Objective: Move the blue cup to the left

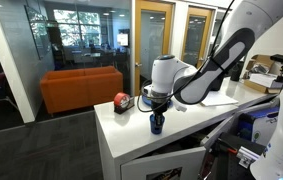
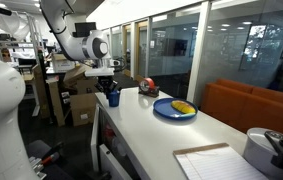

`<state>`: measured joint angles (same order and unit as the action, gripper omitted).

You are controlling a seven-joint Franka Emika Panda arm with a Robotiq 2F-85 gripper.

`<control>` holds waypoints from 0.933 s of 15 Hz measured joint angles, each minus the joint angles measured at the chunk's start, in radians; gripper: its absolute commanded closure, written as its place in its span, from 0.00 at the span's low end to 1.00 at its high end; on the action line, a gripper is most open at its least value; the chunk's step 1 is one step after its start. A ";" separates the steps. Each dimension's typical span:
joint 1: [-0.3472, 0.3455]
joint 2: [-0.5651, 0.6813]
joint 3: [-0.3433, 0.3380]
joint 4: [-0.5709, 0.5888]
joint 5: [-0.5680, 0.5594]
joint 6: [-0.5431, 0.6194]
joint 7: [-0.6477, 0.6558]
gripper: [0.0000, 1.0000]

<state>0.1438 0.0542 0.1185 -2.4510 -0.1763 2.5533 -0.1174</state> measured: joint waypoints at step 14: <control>0.000 0.003 0.000 -0.022 -0.012 -0.002 0.090 0.00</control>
<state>0.1441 0.0570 0.1187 -2.4732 -0.1887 2.5511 -0.0273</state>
